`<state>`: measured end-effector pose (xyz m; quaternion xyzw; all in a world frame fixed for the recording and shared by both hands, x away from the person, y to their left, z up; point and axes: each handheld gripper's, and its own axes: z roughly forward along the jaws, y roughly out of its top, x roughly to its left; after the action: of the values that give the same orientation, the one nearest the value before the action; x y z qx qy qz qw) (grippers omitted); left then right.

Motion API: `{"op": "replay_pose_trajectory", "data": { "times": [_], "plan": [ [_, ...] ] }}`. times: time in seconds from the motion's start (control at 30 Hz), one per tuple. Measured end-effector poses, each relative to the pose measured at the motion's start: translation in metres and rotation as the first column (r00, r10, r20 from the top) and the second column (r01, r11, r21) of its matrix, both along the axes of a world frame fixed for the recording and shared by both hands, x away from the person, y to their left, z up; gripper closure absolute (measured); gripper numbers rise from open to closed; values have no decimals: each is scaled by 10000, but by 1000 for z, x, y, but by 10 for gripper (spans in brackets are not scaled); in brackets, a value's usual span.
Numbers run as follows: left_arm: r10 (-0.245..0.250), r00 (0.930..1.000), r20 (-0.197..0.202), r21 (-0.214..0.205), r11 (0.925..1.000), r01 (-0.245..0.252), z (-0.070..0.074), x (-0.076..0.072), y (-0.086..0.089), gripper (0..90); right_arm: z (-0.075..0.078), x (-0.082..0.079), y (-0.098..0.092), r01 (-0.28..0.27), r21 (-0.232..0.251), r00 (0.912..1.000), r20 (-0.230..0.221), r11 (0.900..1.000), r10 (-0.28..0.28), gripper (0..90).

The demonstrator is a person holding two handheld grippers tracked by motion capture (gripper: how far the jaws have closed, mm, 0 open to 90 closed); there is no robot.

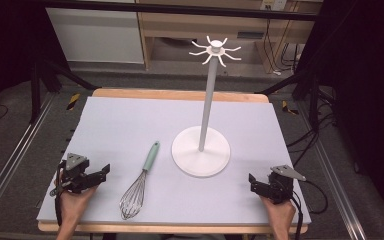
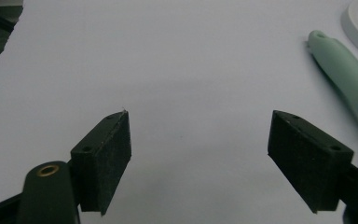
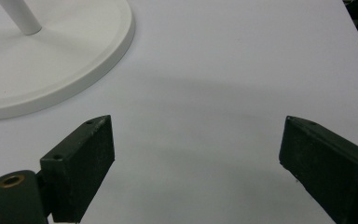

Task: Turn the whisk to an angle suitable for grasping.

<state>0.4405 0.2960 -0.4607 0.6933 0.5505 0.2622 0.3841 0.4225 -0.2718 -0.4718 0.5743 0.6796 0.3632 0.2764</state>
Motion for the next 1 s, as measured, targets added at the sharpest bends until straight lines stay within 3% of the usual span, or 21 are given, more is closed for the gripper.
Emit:
{"op": "replay_pose_trajectory", "data": {
  "times": [0.33,0.63,1.0],
  "plan": [
    [-418,9990,131,-190,9989,420,7,-5,-11,215,0,-1,11,-300,-456,9994,-163,9985,293,107],
    [-891,9957,254,-410,9951,901,17,-6,-21,219,0,-3,13,-354,-453,9993,-90,9983,351,107],
    [-1533,9879,242,-271,9877,1540,26,-6,-42,220,1,-3,15,-437,-542,9990,-80,9976,433,107]
  ]
}}
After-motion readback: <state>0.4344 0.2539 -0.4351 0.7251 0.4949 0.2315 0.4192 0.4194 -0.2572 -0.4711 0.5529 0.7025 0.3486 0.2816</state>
